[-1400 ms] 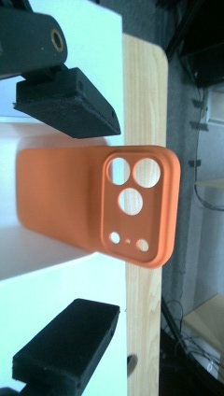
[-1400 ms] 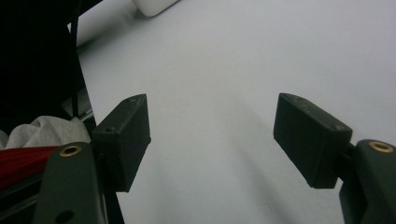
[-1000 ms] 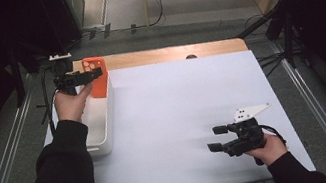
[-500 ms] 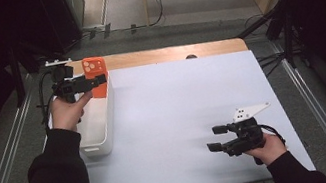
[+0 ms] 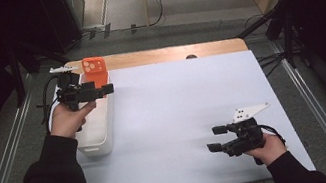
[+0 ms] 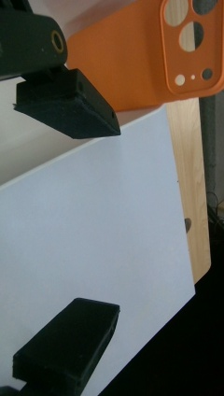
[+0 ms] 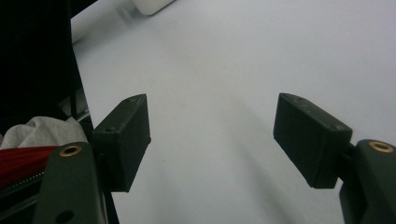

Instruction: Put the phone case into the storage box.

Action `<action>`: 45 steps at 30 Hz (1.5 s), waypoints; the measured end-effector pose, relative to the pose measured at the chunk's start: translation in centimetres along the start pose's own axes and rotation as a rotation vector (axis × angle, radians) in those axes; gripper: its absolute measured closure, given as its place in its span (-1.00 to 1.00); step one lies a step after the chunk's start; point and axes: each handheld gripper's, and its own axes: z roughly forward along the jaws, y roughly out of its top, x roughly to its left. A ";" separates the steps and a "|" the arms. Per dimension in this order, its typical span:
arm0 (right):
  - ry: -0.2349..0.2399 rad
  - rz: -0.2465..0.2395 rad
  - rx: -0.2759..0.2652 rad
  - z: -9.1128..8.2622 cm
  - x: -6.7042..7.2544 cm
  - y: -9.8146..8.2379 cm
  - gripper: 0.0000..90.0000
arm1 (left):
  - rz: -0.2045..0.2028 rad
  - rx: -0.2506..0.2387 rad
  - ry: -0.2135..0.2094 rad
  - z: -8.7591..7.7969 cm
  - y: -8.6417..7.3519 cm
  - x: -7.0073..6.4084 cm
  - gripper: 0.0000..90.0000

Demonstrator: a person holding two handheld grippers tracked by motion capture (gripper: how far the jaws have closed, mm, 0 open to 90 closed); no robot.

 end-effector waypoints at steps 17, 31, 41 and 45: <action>-0.001 -0.002 0.001 0.0 0.0 0.0 -0.42 | 0.113 0.028 -0.100 0.2 -1.9 -2.5 -0.69; 0.002 -0.003 0.002 0.0 0.1 0.0 -0.42 | 0.185 0.066 -0.140 0.7 -4.2 -4.4 -0.69; 0.002 -0.005 0.001 0.0 0.1 0.0 -0.42 | 0.253 0.076 -0.156 0.4 -5.8 -5.4 -0.69; 0.002 -0.007 0.001 0.0 0.1 0.0 -0.42 | 0.281 0.077 -0.149 0.5 -6.7 -5.8 -0.69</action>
